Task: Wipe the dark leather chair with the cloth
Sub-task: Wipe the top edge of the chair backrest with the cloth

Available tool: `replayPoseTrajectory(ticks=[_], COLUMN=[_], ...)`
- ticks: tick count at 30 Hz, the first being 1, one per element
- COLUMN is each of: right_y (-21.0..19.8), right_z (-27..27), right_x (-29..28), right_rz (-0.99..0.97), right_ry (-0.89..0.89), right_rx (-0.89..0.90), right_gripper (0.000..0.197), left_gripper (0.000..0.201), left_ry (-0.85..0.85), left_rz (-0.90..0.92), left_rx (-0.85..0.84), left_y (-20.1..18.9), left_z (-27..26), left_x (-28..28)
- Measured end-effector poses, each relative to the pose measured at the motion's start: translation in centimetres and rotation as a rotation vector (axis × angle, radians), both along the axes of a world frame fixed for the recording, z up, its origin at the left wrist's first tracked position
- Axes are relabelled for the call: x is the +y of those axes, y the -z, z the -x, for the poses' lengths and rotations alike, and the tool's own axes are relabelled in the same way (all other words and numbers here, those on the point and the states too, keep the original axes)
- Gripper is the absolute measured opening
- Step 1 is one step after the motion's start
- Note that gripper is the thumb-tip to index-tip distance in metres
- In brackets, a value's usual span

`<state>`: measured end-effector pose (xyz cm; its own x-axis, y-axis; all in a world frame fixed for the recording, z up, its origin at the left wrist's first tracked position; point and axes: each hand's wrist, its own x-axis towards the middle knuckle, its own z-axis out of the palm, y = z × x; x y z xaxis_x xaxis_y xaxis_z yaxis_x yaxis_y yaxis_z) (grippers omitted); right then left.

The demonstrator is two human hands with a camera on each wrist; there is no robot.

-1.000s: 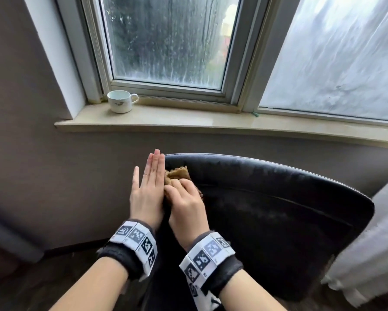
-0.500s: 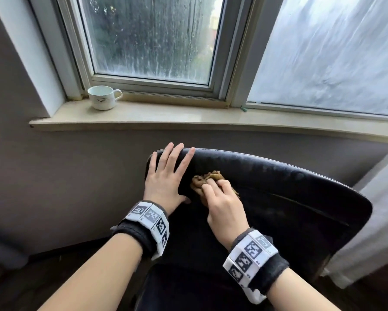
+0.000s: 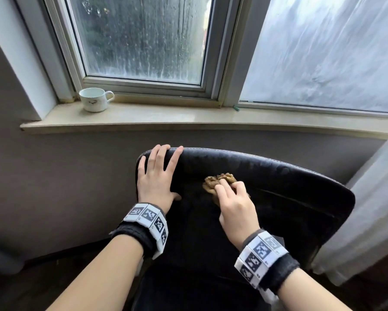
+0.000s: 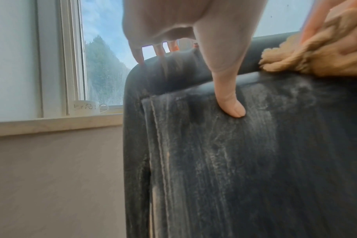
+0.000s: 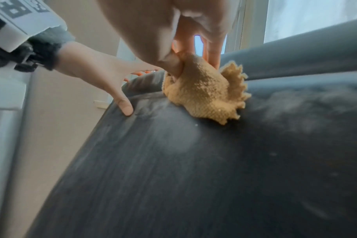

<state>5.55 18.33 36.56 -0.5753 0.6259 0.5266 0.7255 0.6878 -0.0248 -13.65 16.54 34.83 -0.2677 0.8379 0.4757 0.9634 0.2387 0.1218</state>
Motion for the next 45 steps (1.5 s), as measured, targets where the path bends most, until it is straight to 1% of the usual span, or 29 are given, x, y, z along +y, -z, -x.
replayPoseTrajectory(ticks=[2,3,5,6,7,9,10,12,14,16,18,19,21,23,26,30,33,35,36,37,38,40,41,43,45], right_y=[-0.8,-1.1,-0.8,-0.2,0.3,0.7,0.9,1.2,1.4,1.2,0.4,0.1,0.1,0.2,0.7,1.7,2.2,2.1,1.9,1.7,1.5,1.4,1.6,2.2,3.3], right_z=[0.8,1.8,3.7,3.8,3.2,0.5,-1.1,-4.4,-7.1,-8.6,-7.4,-6.2,-3.9,-3.7,-7.2,-13.5,-18.1,-19.8,-19.5,-18.4,-16.8,-13.3,-12.4,-13.0,-15.9], right_x=[-0.5,-0.7,-0.7,-0.5,0.1,1.4,2.0,2.9,3.2,2.6,1.7,1.4,1.1,1.5,3.0,3.7,3.6,3.2,2.9,2.7,2.6,2.6,2.7,3.6,4.1], right_rz=[0.017,0.037,0.057,0.049,0.026,-0.026,-0.061,-0.119,-0.128,-0.085,-0.034,-0.008,0.028,0.021,-0.011,-0.076,-0.008,0.046,0.046,0.022,-0.013,-0.047,-0.037,-0.004,0.019], right_ry=[0.048,0.046,-0.022,-0.075,-0.123,-0.147,-0.131,-0.068,0.013,0.070,0.099,0.086,0.016,-0.024,0.030,0.155,0.313,0.433,0.460,0.440,0.375,0.215,0.175,0.195,0.259], right_rx=[-0.024,-0.016,0.003,0.001,-0.003,-0.022,-0.027,-0.019,0.007,0.045,0.066,0.075,0.066,0.052,0.070,0.130,0.173,0.242,0.296,0.351,0.392,0.414,0.406,0.389,0.360], right_gripper=[0.024,0.025,0.029,0.028,0.028,0.029,0.029,0.026,0.034,0.035,0.030,0.030,0.034,0.032,0.030,0.034,0.040,0.033,0.030,0.028,0.028,0.024,0.024,0.029,0.035], left_gripper=[0.130,0.121,0.092,0.087,0.092,0.116,0.127,0.135,0.136,0.136,0.135,0.135,0.134,0.134,0.135,0.137,0.138,0.139,0.140,0.139,0.138,0.136,0.136,0.136,0.136], left_ry=[0.003,0.032,0.101,0.110,0.108,0.105,0.103,0.095,0.092,0.084,0.078,0.098,0.158,0.164,0.139,0.122,0.131,0.117,0.124,0.160,0.219,0.309,0.316,0.301,0.297], left_rz=[0.003,-0.031,-0.097,-0.107,-0.094,-0.016,0.026,0.050,0.059,0.060,0.044,0.035,0.030,0.055,0.128,0.104,0.082,0.080,0.071,0.056,0.045,0.083,0.107,0.134,0.169], left_rx=[-0.010,-0.008,0.018,0.021,0.013,-0.012,-0.014,-0.011,-0.003,0.008,0.003,-0.003,0.008,0.012,0.007,0.005,0.007,0.009,0.010,0.012,0.023,0.057,0.078,0.109,0.117], left_y=[-0.2,-0.2,0.0,0.1,0.1,-0.1,-0.2,-0.5,-0.7,-1.0,-1.4,-1.3,-1.1,-1.4,-1.9,-1.8,-1.9,-2.1,-2.2,-2.0,-1.8,-1.4,-1.3,-1.3,-1.4], left_z=[-0.9,-1.7,-3.5,-3.9,-4.0,-3.8,-3.7,-4.0,-4.3,-4.6,-5.4,-6.1,-7.5,-8.0,-7.8,-8.1,-8.0,-8.6,-9.3,-10.2,-11.2,-12.8,-13.0,-12.4,-11.9], left_x=[0.1,0.2,0.6,0.8,1.1,1.5,1.5,1.5,1.3,1.1,1.1,1.3,2.0,2.7,3.0,3.1,2.9,2.5,2.3,2.1,2.0,2.1,2.3,2.8,2.9])
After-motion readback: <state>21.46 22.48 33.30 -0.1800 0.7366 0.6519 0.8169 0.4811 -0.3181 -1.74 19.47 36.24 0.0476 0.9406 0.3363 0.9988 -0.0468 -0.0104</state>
